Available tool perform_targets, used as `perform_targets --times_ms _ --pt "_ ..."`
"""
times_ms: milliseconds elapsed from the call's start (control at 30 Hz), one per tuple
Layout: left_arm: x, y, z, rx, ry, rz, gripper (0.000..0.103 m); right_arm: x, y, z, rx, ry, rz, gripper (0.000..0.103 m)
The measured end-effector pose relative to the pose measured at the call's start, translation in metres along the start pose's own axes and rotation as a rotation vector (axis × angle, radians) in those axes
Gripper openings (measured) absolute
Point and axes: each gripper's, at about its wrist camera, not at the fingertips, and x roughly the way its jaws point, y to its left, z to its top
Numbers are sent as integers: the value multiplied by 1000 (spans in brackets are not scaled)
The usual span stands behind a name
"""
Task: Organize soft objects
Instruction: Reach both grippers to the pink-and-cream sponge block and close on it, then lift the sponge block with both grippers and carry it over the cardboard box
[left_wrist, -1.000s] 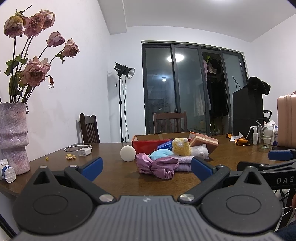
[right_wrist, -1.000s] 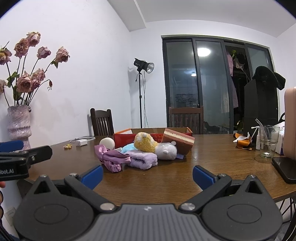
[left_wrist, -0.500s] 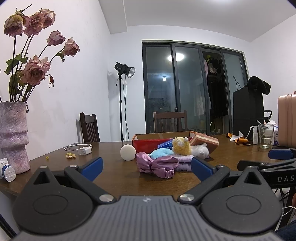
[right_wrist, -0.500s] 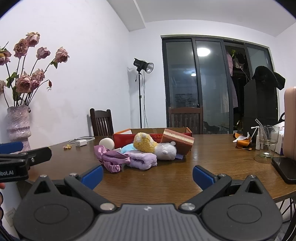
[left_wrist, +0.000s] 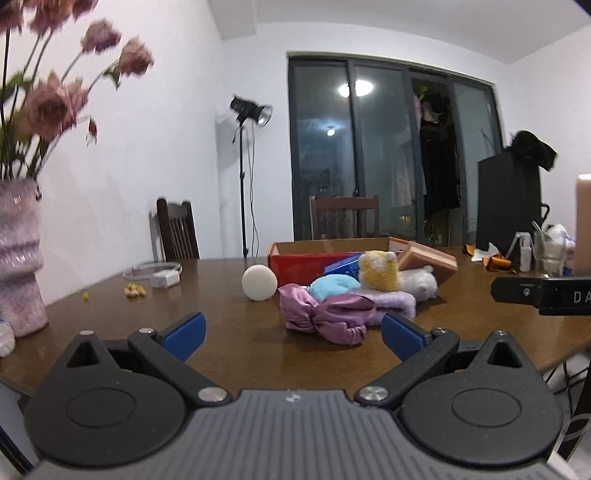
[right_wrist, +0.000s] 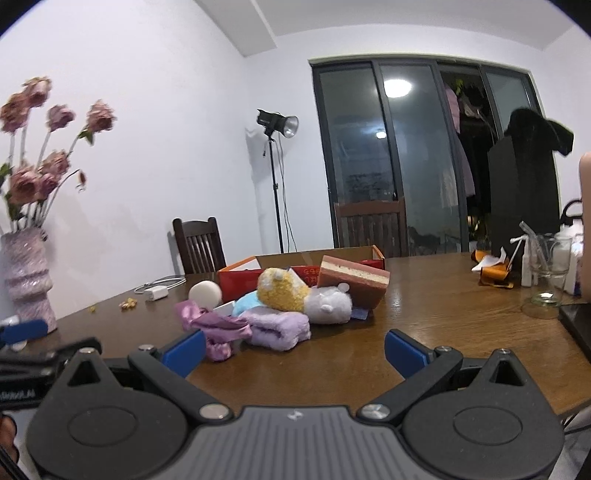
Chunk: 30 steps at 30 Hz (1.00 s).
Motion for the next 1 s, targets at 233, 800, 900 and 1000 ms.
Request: perform_targets --times_ms 233,800,900,1000 --pt "48 22 25 -100 22 -26 103 61 -8 18 33 73 47 102" --pt "221 -65 97 -106 224 -357 66 194 -104 70 226 121 -37 82" --pt "251 -84 99 -147 319 -428 46 212 -134 69 329 160 28 73" --pt "274 -104 93 -142 366 -441 42 229 -153 60 421 213 121 62"
